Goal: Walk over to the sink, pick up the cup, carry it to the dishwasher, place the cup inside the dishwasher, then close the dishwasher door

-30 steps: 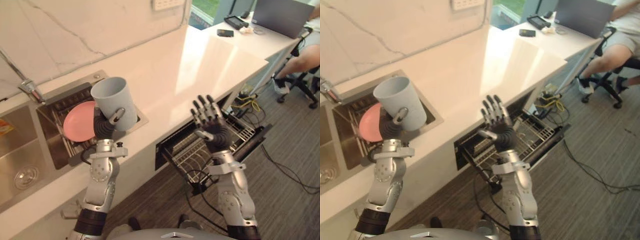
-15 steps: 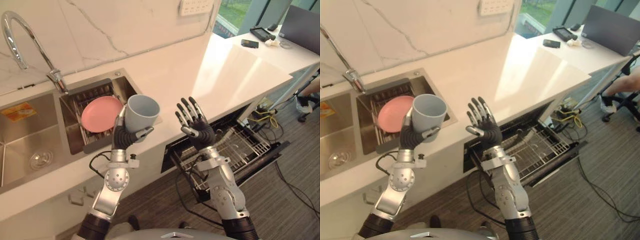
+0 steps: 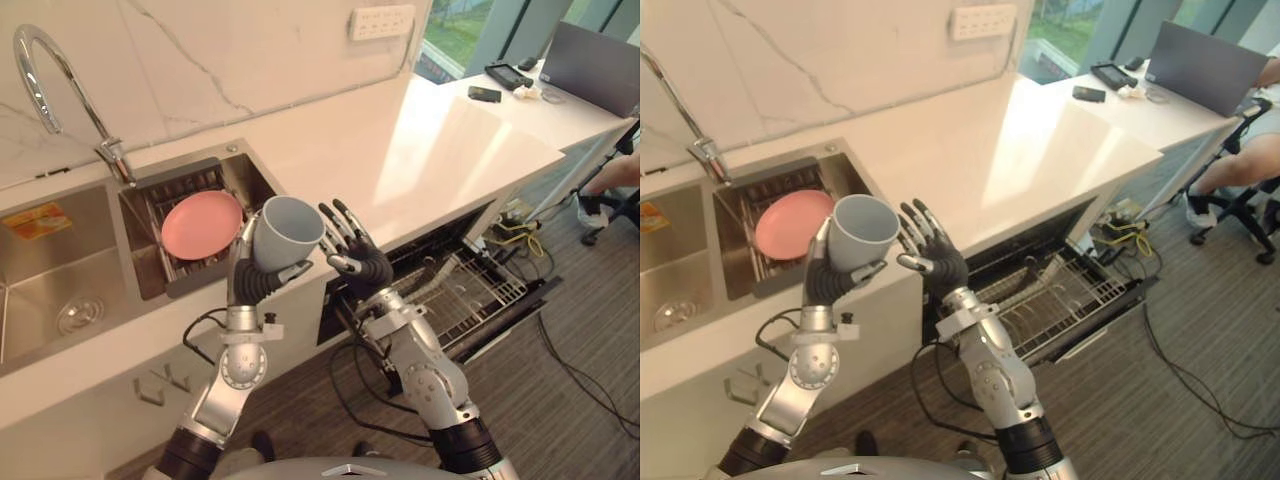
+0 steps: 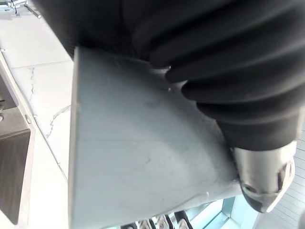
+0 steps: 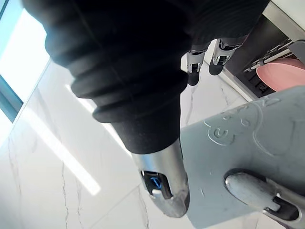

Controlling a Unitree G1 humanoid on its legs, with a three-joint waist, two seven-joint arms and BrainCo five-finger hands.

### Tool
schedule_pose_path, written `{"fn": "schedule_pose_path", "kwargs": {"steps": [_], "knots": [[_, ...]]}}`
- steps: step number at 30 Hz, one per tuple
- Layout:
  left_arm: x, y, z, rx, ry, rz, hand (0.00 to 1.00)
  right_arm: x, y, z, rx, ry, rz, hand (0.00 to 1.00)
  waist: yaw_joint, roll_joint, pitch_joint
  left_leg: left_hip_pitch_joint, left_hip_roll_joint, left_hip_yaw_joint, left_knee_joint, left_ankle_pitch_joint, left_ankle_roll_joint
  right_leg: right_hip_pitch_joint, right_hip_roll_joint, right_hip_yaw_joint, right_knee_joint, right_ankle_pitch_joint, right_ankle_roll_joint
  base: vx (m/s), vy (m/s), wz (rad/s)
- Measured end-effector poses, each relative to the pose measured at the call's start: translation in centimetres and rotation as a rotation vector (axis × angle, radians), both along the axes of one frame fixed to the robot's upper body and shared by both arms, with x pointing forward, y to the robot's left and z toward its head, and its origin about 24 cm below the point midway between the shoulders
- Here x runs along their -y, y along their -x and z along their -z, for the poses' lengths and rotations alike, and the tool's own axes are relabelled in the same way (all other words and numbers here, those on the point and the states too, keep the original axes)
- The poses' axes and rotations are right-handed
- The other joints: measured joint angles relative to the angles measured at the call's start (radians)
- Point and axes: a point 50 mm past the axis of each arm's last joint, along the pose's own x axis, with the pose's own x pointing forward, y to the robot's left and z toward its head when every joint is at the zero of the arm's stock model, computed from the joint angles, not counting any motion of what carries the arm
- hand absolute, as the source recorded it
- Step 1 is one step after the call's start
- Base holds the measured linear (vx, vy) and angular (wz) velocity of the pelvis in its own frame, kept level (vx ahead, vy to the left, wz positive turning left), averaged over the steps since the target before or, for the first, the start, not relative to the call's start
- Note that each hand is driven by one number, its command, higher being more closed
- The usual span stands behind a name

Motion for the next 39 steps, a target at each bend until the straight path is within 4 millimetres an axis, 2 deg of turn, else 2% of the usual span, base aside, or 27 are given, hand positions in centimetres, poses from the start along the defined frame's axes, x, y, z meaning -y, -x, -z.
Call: {"fn": "schedule_pose_path", "kwargs": {"steps": [7,26,27,39], "knots": [[0.8,-0.6,0.4,-0.032,-0.031,0.018,1.00,-1.4,-0.3,0.4,-0.028,0.027,-0.063,0.00,-0.001,0.001,-0.003,0.000,0.000,-0.002,0.000,0.007,-0.001,0.002,0.001,-0.003,0.002,0.004,0.002,0.00,0.000,0.00],[1.4,-0.7,1.6,-0.083,-0.057,0.046,1.00,-1.7,-0.9,0.5,-0.069,0.078,-0.040,0.00,-0.001,0.002,-0.035,0.002,0.000,-0.006,-0.012,0.019,-0.003,-0.006,0.003,-0.002,-0.003,0.010,-0.013,0.00,0.000,0.00],[1.4,-0.7,1.6,-0.084,-0.056,0.046,1.00,-1.7,-1.0,0.5,-0.065,0.084,-0.042,1.00,-0.001,0.002,-0.035,0.001,0.000,-0.006,-0.012,0.020,-0.003,-0.006,0.004,-0.002,-0.003,0.010,-0.014,0.00,0.000,0.00],[1.3,-0.7,1.6,-0.083,-0.054,0.040,1.00,-1.7,-1.1,0.3,-0.053,0.117,-0.042,1.00,0.003,0.008,-0.039,0.000,0.013,-0.008,-0.012,0.025,-0.011,-0.008,0.017,-0.003,-0.003,0.011,-0.020,0.00,0.000,0.00]]}}
